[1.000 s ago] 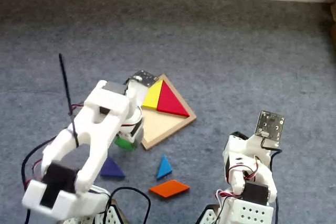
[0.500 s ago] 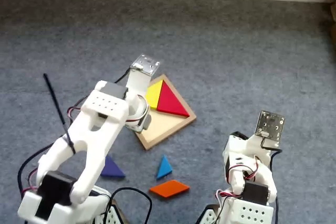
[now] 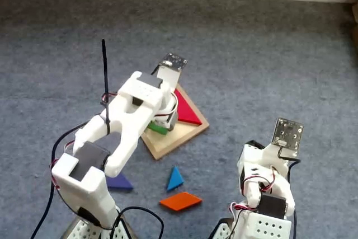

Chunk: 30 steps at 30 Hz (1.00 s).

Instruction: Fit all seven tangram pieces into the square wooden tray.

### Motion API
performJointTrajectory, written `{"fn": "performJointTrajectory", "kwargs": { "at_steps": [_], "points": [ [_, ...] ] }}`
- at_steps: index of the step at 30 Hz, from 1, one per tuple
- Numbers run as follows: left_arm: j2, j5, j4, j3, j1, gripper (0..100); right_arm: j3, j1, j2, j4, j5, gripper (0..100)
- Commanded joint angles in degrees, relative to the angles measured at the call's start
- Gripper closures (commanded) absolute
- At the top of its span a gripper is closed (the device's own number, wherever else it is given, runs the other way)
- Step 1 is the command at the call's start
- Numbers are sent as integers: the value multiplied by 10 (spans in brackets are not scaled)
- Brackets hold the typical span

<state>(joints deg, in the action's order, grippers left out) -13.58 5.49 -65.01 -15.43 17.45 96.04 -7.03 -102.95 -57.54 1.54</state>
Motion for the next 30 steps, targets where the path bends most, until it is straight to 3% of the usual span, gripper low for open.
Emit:
{"fn": "performJointTrajectory", "kwargs": {
  "at_steps": [1, 5, 12, 30],
  "points": [
    [1, 6, -32, 55, 6, 992, 64, -9, -9, 0, 1, 987],
    [1, 6, -37, 58, 6, 974, 64, -9, -9, 0, 1, 987],
    [1, 36, -44, 57, -15, 823, 64, -9, -9, 0, 1, 987],
    [0, 40, -56, 58, -27, 814, 64, -9, -9, 0, 1, 987]
  ]
}}
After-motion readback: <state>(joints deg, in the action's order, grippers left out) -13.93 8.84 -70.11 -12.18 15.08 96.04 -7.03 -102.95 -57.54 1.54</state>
